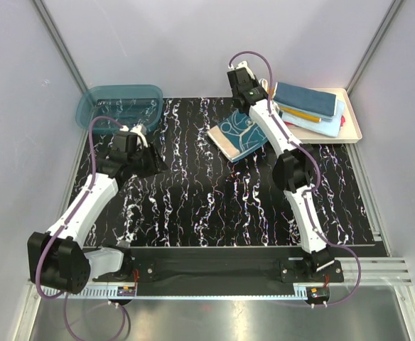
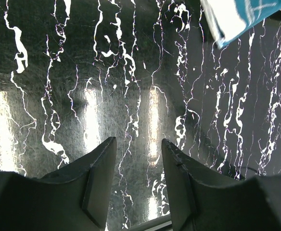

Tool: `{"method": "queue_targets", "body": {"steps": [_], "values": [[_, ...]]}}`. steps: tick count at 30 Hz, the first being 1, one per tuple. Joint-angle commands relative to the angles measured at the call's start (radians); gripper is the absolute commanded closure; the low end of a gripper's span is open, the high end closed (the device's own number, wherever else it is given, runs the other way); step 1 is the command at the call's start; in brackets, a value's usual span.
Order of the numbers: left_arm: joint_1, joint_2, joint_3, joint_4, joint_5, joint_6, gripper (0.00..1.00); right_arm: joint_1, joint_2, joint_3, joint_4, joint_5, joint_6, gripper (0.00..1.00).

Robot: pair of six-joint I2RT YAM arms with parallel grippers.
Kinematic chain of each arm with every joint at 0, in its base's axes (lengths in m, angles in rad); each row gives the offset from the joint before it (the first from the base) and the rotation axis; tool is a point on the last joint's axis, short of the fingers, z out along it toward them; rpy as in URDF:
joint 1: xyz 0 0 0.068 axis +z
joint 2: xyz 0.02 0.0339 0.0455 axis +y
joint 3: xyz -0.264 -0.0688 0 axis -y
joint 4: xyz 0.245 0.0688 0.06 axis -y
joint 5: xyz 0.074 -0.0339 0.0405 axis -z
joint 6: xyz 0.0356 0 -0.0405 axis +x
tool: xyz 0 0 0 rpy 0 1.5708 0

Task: Fold and stack the towels
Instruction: Neatly place the folded towel into the bin

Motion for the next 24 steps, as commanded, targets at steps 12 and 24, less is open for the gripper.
{"method": "queue_targets", "body": {"steps": [12,24], "values": [[0.035,-0.005,0.024,0.026,0.094,0.027,0.53,-0.02,-0.163,0.07,0.285,0.1,-0.372,1.0],[0.039,0.0,0.01,0.037,0.123,0.024,0.53,-0.02,-0.177,0.122,0.447,0.048,-0.446,1.0]]}}
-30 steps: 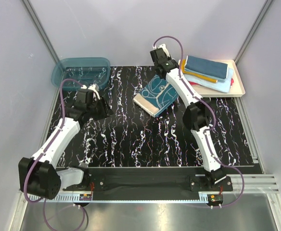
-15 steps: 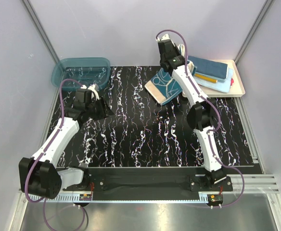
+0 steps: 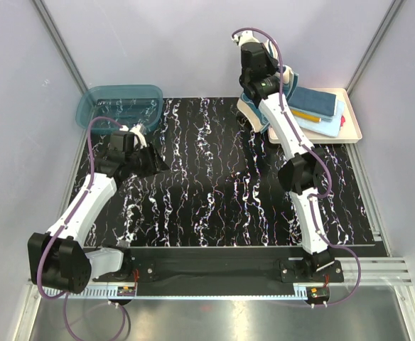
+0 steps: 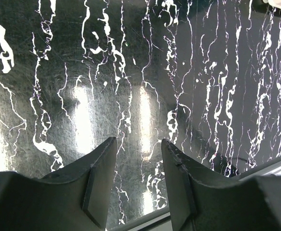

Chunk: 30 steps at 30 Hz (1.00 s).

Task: Fold and stack the towels
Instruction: Neatly place the folded towel into the bin

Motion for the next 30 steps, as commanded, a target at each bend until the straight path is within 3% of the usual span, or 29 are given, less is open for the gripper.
{"method": "queue_targets", "body": {"steps": [1,19,30], "values": [[0.006,0.0,0.01,0.035,0.038,0.009,0.53,0.003,-0.081,0.063,0.117,-0.011,-0.036,1.0],[0.006,0.001,0.004,0.044,0.055,0.001,0.53,0.003,-0.11,0.112,0.292,-0.029,-0.174,1.0],[0.006,0.001,-0.004,0.053,0.067,-0.003,0.53,-0.057,-0.156,0.056,0.306,-0.043,-0.144,1.0]]}}
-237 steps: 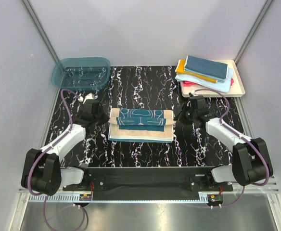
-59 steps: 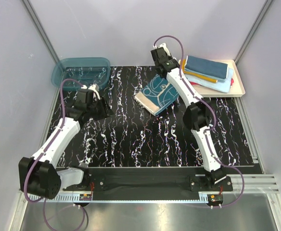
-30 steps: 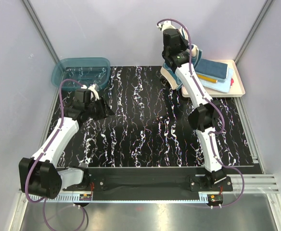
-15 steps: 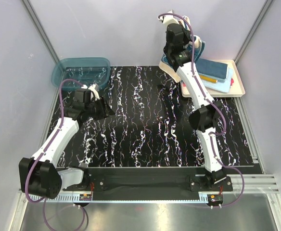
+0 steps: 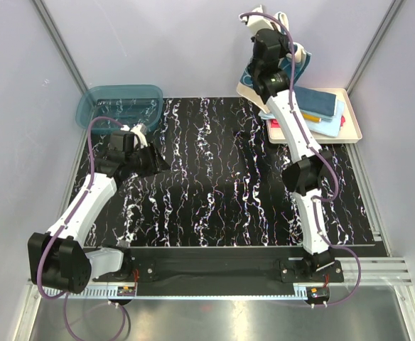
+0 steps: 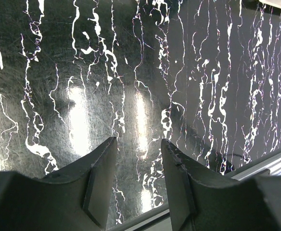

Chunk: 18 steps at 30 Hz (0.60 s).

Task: Fold and stack the towels
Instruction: Neatly place the folded towel into the bin

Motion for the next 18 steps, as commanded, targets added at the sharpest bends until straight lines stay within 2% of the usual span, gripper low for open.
{"method": "queue_targets", "body": {"steps": [1,8,18], "values": [[0.006,0.004,-0.003,0.04,0.034,-0.003,0.53,-0.047,-0.106,-0.004,0.071,-0.013,0.018,1.0],[0.006,0.013,-0.006,0.042,0.04,-0.004,0.53,-0.168,-0.102,-0.047,0.018,-0.056,0.136,1.0],[0.005,0.027,-0.014,0.045,0.041,-0.007,0.54,-0.394,-0.011,-0.104,-0.169,-0.254,0.507,1.0]]}}
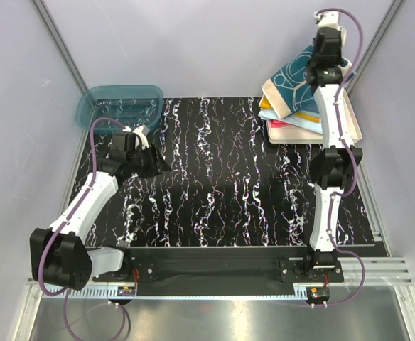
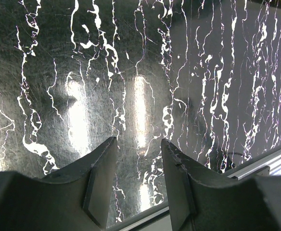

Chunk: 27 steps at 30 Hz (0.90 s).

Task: Fold and stack the towels
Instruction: Neatly place the folded towel into the bin

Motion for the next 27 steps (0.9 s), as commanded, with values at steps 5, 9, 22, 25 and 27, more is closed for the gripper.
{"method": "queue_targets", "body": {"steps": [5,9,22,25,27], "values": [[0.006,0.014,-0.011,0.045,0.029,-0.01,0.53,-0.14,0.095,-0.013,-0.062,-0.184,0.293,0.99],[0.006,0.023,-0.009,0.047,0.034,-0.011,0.54,-0.173,0.148,-0.013,-0.07,-0.201,0.334,0.97],[0.006,0.032,-0.014,0.051,0.032,-0.014,0.53,-0.254,0.215,-0.018,-0.122,-0.284,0.49,0.57],[0.006,0.032,-0.012,0.053,0.029,-0.013,0.53,-0.259,0.207,-0.019,-0.133,-0.276,0.5,0.32],[0.006,0.032,-0.014,0.051,0.029,-0.011,0.53,-0.259,0.192,-0.019,-0.139,-0.273,0.5,0.17]]}}
